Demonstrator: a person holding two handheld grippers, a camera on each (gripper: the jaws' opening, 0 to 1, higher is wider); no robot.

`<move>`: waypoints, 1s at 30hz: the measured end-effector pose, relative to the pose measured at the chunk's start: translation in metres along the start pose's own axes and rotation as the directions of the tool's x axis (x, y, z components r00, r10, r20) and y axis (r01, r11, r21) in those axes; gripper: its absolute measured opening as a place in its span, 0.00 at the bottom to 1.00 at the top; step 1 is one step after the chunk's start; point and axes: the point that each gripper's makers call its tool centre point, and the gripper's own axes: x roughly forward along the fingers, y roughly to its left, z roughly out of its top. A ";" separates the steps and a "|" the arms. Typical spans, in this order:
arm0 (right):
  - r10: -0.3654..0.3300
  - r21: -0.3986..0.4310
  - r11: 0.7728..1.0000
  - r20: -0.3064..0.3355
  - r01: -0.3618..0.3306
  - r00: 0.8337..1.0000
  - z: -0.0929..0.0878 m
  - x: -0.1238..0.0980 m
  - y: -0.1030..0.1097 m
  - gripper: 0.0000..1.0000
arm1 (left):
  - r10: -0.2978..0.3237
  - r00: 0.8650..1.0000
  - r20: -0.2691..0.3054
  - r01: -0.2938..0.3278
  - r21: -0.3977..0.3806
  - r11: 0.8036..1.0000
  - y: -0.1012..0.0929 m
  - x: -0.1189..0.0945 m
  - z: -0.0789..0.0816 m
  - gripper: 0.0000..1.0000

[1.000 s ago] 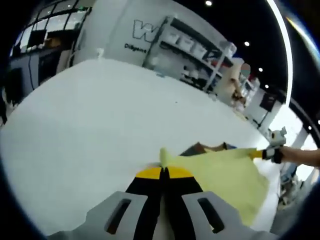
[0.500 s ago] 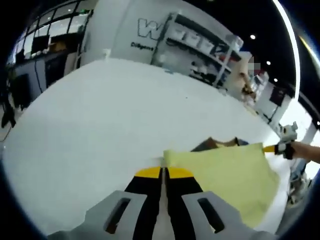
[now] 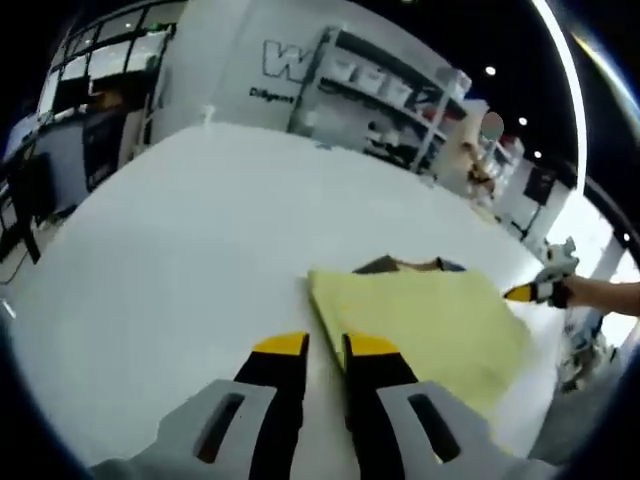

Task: Fold the garment on the visible template until the final outline fits inside the template.

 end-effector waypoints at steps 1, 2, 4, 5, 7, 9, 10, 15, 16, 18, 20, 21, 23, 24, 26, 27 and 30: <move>-0.001 -0.007 1.000 -0.005 0.001 1.000 -0.004 -0.001 0.004 0.11 | -0.008 1.000 -0.020 0.009 0.027 1.000 -0.004 -0.002 -0.005 0.14; 0.003 -0.015 1.000 -0.018 -0.003 1.000 -0.008 -0.003 0.007 0.11 | -0.010 1.000 -0.027 0.011 0.034 0.999 -0.005 -0.003 -0.007 0.16; 0.006 -0.022 1.000 -0.025 -0.007 1.000 -0.012 -0.005 0.011 0.12 | -0.028 0.998 -0.051 0.030 0.051 0.998 -0.014 -0.004 -0.013 0.20; 0.013 -0.025 1.000 -0.028 -0.013 1.000 -0.015 -0.008 0.016 0.13 | -0.042 0.998 -0.055 0.045 0.052 0.998 -0.017 -0.006 -0.015 0.21; 0.018 -0.031 0.999 -0.035 -0.019 0.999 -0.022 -0.012 0.022 0.14 | -0.059 0.996 -0.067 0.062 0.045 0.997 -0.019 -0.009 -0.020 0.22; 0.019 -0.034 0.999 -0.037 -0.020 0.999 -0.024 -0.014 0.023 0.14 | -0.076 0.993 -0.093 0.081 0.060 0.995 -0.029 -0.013 -0.029 0.22; 0.021 -0.028 0.999 -0.039 -0.022 0.999 -0.028 -0.017 0.027 0.14 | -0.077 0.990 -0.115 0.086 0.072 0.994 -0.029 -0.017 -0.037 0.22; 0.025 -0.004 1.000 -0.042 -0.025 0.999 -0.040 -0.024 0.032 0.14 | -0.077 0.988 -0.131 0.087 0.066 0.994 -0.029 -0.025 -0.045 0.21; 0.025 -0.001 1.000 -0.045 -0.025 0.999 -0.042 -0.025 0.033 0.14 | -0.084 0.988 -0.130 0.090 0.038 0.995 -0.030 -0.028 -0.048 0.20; 0.033 0.008 0.999 -0.047 -0.033 0.998 -0.045 -0.025 0.033 0.13 | -0.086 0.986 -0.144 0.092 0.037 0.995 -0.028 -0.031 -0.053 0.20; 0.035 0.012 0.999 -0.052 -0.034 0.998 -0.050 -0.027 0.034 0.13 | -0.089 0.982 -0.164 0.096 0.038 0.995 -0.027 -0.035 -0.060 0.17; 0.033 0.011 0.999 -0.056 -0.032 0.998 -0.053 -0.028 0.034 0.13 | -0.092 0.981 -0.173 0.100 0.038 0.994 -0.029 -0.038 -0.065 0.15; 0.034 0.013 0.999 -0.062 -0.033 0.998 -0.056 -0.029 0.035 0.13 | -0.090 0.979 -0.181 0.098 0.037 0.994 -0.026 -0.039 -0.068 0.11; 0.037 0.014 0.999 -0.064 -0.036 0.997 -0.058 -0.030 0.036 0.12 | -0.093 0.979 -0.183 0.100 0.028 0.995 -0.027 -0.041 -0.069 0.09; 0.043 0.010 0.999 -0.071 -0.042 0.997 -0.062 -0.032 0.038 0.11 | -0.095 0.980 -0.174 0.099 0.016 0.995 -0.026 -0.041 -0.069 0.06; 0.048 0.008 0.999 -0.078 -0.048 0.996 -0.064 -0.032 0.040 0.10 | -0.103 0.980 -0.171 0.105 0.002 0.994 -0.025 -0.041 -0.069 0.05; 0.043 -0.002 0.999 -0.064 -0.043 0.997 -0.067 -0.034 0.041 0.06 | -0.099 0.980 -0.171 0.099 -0.009 0.995 -0.026 -0.039 -0.072 0.04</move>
